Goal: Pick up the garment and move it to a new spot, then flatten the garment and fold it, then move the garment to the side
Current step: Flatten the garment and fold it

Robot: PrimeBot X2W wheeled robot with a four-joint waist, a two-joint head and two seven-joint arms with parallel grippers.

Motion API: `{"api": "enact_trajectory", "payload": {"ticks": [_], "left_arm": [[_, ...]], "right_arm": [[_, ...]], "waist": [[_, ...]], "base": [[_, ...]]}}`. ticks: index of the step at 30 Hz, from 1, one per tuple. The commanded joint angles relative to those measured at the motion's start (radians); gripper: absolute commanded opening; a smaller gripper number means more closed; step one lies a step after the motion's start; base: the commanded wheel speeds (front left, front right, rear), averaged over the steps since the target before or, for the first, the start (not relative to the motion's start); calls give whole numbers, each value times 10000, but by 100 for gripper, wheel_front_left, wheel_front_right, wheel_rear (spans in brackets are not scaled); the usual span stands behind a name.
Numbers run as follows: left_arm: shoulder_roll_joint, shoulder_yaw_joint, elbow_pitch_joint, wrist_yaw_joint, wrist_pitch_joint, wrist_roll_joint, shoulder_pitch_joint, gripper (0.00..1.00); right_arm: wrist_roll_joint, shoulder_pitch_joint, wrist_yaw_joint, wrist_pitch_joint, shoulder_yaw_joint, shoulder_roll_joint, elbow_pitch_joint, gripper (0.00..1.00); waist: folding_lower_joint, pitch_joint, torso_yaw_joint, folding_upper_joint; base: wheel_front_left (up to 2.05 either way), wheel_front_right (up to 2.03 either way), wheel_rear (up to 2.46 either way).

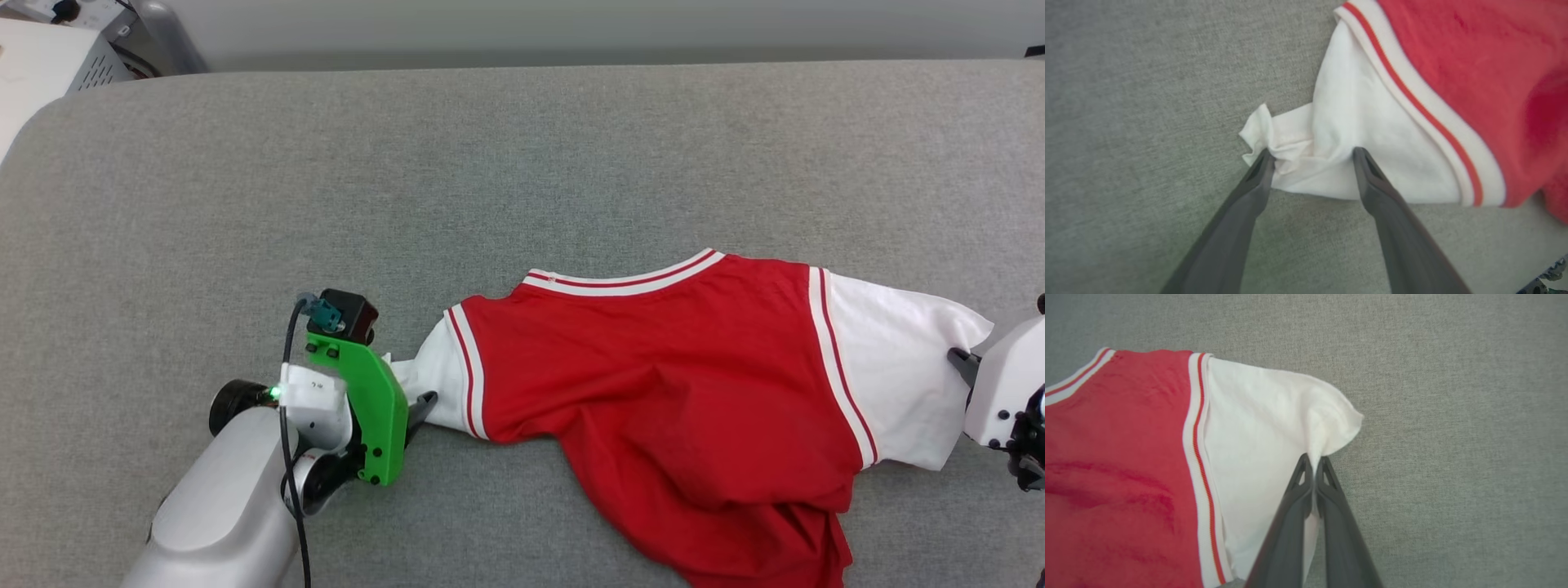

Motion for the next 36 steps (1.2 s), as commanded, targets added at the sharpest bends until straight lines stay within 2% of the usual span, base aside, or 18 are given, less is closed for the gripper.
{"api": "enact_trajectory", "payload": {"ticks": [1,5,7,10,14,18,19,20,25,26,29,36], "left_arm": [[-44,-237,327,-78,292,17,-41,100],[-179,-974,932,-245,1325,117,-133,100],[-228,-1151,1068,-308,1576,65,-178,0],[-227,-1272,1183,-341,1577,111,-273,0],[-247,-1045,1192,-153,764,221,-437,0],[-253,-788,1216,267,-268,491,-620,0],[-252,-679,1182,420,-643,579,-701,0],[-242,-443,1208,759,-1409,767,-938,0],[-204,246,1302,1206,-2528,685,-1493,0],[-171,535,1349,1334,-3016,654,-1796,0],[-82,840,1501,1386,-3730,699,-2331,0],[161,1199,2417,1184,-4754,913,-4227,0]], "right_arm": [[52,117,-7,-59,16,42,-18,0],[158,202,-7,-81,48,1,11,0],[186,199,-7,-111,115,-6,23,0],[251,191,-7,-172,216,3,59,0],[407,170,-7,-679,493,-88,-73,0],[489,156,-7,-1247,747,-244,-45,0],[448,111,-7,-1421,819,-314,-35,0],[345,-72,-7,-1756,950,-419,129,0],[24,-692,-7,-2414,1284,-555,597,0],[-100,-1041,-7,-2643,1445,-615,863,0],[-244,-1743,-7,-2966,1780,-661,1287,0],[-410,-4351,-7,-3903,2540,-746,2641,0]], "waist": [[0,114,-44,-1],[0,158,-14,-1],[0,149,-29,-1],[0,82,-20,-1],[0,-135,35,-1],[0,-491,111,-1],[0,-590,130,-1],[0,-899,172,-1],[0,-1423,149,-1],[0,-1528,128,-1],[0,-1598,26,-1],[0,-1123,-267,-1]], "base": [[0,0,0],[0,0,0],[0,0,0],[0,0,0],[0,0,0],[0,0,0],[0,0,0],[0,0,0],[0,0,0],[0,0,0],[0,0,0],[0,0,0]]}}
